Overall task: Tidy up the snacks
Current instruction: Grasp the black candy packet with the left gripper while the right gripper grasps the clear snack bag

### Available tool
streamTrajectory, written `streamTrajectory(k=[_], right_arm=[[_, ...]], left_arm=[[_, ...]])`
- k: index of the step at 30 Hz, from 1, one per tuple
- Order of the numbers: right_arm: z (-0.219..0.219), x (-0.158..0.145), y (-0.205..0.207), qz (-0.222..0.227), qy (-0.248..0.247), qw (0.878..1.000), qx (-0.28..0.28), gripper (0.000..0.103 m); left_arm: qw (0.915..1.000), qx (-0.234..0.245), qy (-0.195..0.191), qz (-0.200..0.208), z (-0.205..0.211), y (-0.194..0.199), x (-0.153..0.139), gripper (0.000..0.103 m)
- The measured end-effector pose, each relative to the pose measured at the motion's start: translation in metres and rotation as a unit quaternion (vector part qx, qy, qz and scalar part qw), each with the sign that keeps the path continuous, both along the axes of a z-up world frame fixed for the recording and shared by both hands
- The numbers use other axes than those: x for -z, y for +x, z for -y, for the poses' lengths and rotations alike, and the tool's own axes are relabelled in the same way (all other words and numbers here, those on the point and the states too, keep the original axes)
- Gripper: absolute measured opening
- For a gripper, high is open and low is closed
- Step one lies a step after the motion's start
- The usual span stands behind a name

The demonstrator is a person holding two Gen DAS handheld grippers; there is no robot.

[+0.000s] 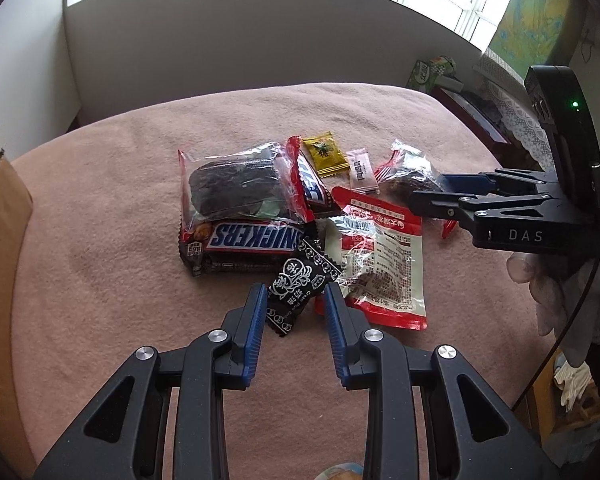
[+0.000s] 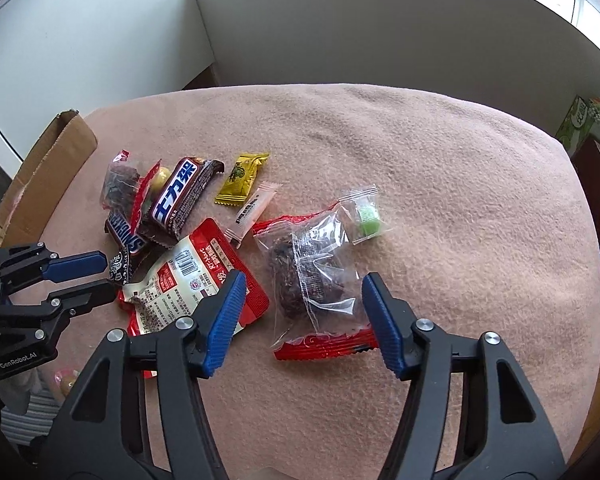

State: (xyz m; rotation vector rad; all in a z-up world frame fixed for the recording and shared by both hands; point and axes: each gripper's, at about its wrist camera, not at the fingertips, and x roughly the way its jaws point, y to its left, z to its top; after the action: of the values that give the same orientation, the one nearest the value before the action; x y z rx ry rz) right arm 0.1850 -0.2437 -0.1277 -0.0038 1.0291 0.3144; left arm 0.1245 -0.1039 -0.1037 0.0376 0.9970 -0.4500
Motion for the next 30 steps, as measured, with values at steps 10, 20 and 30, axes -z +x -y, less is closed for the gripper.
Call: streamTrajectory(k=[10, 20, 30], right_arm=[[0.000, 0.005, -0.001, -0.010, 0.016, 1.000, -0.008, 0.045], [0.003, 0.005, 0.002, -0.011, 0.036, 0.999, -0.001, 0.043], [0.013, 0.005, -0.010, -0.014, 0.056, 0.998, 0.006, 0.041]], left_arm=[[1.0000, 0.005, 0.006, 0.004, 0.002, 0.004, 0.003, 0.031], [0.9997, 0.011, 0.013, 0.018, 0.008, 0.003, 0.005, 0.031], [0.9998, 0.006, 0.002, 0.021, 0.004, -0.003, 0.002, 0.028]])
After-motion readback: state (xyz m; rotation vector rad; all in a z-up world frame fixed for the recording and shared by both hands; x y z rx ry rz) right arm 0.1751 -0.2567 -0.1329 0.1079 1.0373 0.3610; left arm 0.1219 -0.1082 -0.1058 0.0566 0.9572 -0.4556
